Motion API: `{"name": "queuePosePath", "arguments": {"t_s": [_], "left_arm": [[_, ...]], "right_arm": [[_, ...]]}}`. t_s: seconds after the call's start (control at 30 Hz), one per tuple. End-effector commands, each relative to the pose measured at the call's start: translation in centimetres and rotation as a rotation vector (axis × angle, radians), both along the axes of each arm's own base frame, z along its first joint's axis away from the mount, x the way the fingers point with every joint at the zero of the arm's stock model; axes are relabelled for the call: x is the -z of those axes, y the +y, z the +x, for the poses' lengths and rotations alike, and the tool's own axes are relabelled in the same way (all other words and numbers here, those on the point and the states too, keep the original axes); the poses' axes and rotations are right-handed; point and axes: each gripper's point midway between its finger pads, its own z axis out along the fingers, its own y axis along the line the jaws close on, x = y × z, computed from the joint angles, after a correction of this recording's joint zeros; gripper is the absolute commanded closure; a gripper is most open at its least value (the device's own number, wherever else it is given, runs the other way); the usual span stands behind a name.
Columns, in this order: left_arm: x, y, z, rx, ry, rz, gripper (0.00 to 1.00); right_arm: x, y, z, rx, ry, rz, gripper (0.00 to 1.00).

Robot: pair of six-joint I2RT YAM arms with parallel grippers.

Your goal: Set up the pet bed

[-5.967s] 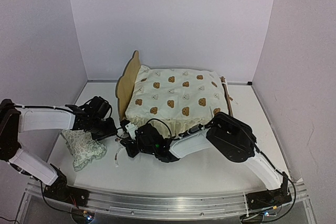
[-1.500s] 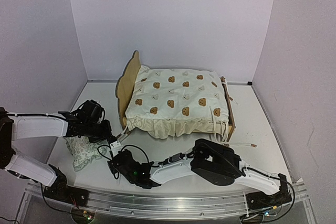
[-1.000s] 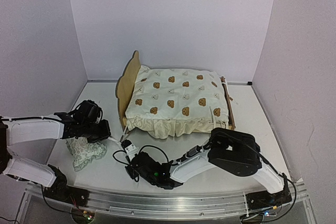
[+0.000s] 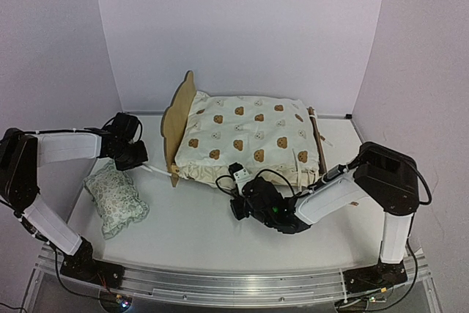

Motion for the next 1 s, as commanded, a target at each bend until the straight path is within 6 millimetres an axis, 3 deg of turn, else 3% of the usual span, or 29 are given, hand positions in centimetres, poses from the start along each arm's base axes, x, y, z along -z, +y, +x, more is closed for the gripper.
{"name": "queuePosePath", "arguments": {"t_s": [0.0,0.2,0.27,0.33,0.37,0.43,0.53,0.67,0.77,0.9,0.97], "left_arm": [[-1.7,2.3,1.8,-0.053,-0.052,0.055,1.0],[-1.6,2.6,0.9,-0.064,-0.041,0.049,1.0],[-1.8,2.8,0.2,-0.066,-0.04,0.044,0.97],[-2.6,3.0,-0.5,-0.066,-0.049,0.039,0.82],[-3.2,3.0,-0.8,-0.064,-0.059,0.035,0.7],[-4.9,2.9,-1.3,-0.044,-0.098,0.017,0.53],[-8.4,2.4,-2.0,-0.002,-0.176,-0.028,0.36],[-13.7,-0.1,-2.8,0.133,-0.302,-0.121,0.3],[-16.7,-2.8,-3.3,0.239,-0.372,-0.159,0.26],[-19.2,-6.9,-3.5,0.367,-0.412,-0.168,0.24],[-19.5,-8.5,-3.4,0.406,-0.408,-0.162,0.23]], "right_arm": [[-1.0,-1.4,0.4,0.04,-0.021,-0.002,1.0],[-0.6,-1.8,-0.2,0.027,0.004,-0.01,0.99],[-0.2,-1.6,-1.1,-0.027,0.039,-0.028,0.78],[-0.4,-1.9,-2.0,-0.061,0.072,-0.038,0.56],[-0.5,-2.3,-2.5,-0.072,0.093,-0.053,0.5],[-2.4,-3.0,-3.2,-0.083,0.123,-0.065,0.44],[-6.2,-4.4,-3.9,-0.074,0.142,-0.088,0.38],[-11.8,-8.1,-3.9,0.01,0.097,-0.155,0.23],[-15.0,-12.2,-2.1,0.153,0.036,-0.221,0.22],[-15.0,-18.7,1.7,0.331,0.18,-0.127,0.22],[-14.7,-21.7,3.0,0.416,0.233,-0.091,0.21]]}}
